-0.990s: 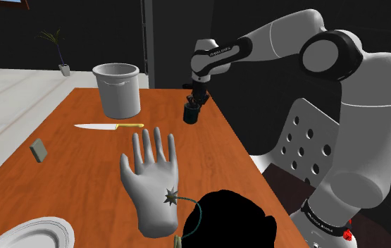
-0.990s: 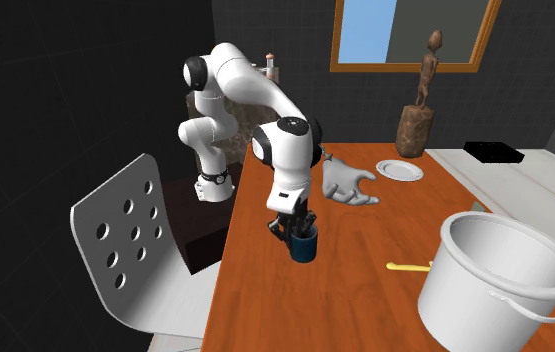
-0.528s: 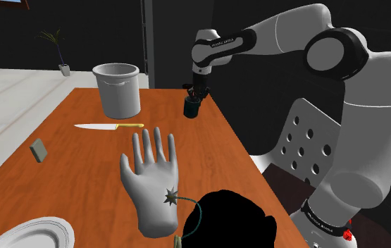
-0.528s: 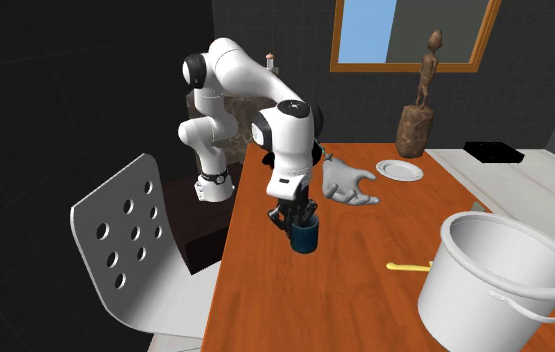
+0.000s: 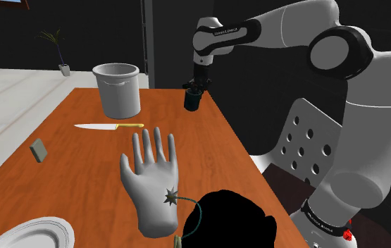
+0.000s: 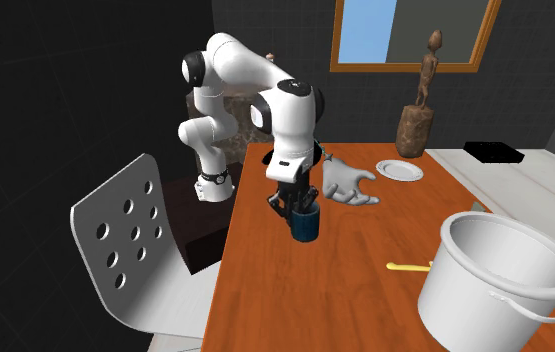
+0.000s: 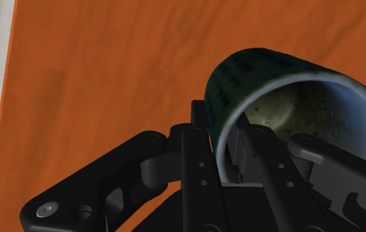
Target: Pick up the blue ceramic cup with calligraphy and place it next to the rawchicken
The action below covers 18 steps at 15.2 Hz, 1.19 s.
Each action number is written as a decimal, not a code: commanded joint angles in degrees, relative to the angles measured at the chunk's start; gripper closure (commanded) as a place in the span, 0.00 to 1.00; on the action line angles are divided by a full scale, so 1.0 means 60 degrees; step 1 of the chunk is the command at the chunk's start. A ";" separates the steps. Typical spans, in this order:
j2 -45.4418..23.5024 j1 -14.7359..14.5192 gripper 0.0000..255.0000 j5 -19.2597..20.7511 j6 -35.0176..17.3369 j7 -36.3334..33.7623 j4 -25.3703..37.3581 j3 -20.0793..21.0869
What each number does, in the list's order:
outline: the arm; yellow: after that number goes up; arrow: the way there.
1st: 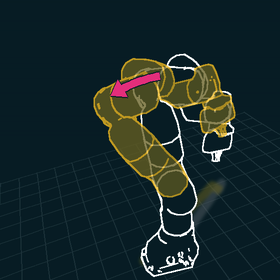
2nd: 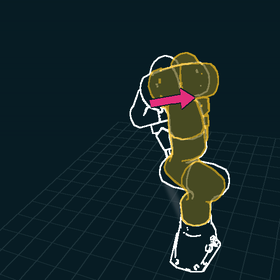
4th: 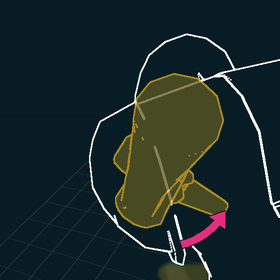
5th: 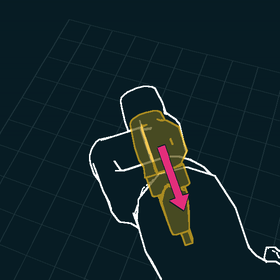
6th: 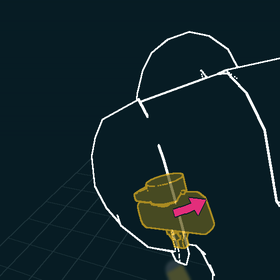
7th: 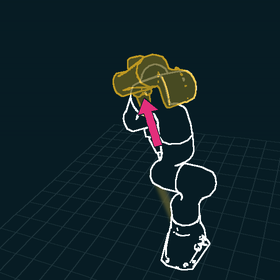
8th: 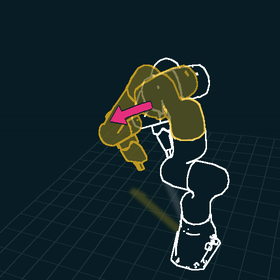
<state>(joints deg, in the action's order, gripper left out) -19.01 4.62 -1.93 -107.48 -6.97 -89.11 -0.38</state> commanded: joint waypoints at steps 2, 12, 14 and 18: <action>0.0047 0.0000 1.00 0.0003 0.0395 -0.0012 0.0348 0.0000; 0.0039 0.0006 1.00 0.0011 0.1682 -0.0048 0.1643 -0.0001; 0.0006 0.0008 1.00 0.0012 0.1955 -0.0055 0.1950 -0.0001; -0.0101 0.0012 1.00 0.0013 0.2523 -0.0070 0.2625 -0.0001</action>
<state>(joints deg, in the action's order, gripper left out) -19.59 4.73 -1.87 -93.07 -7.31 -74.10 -0.41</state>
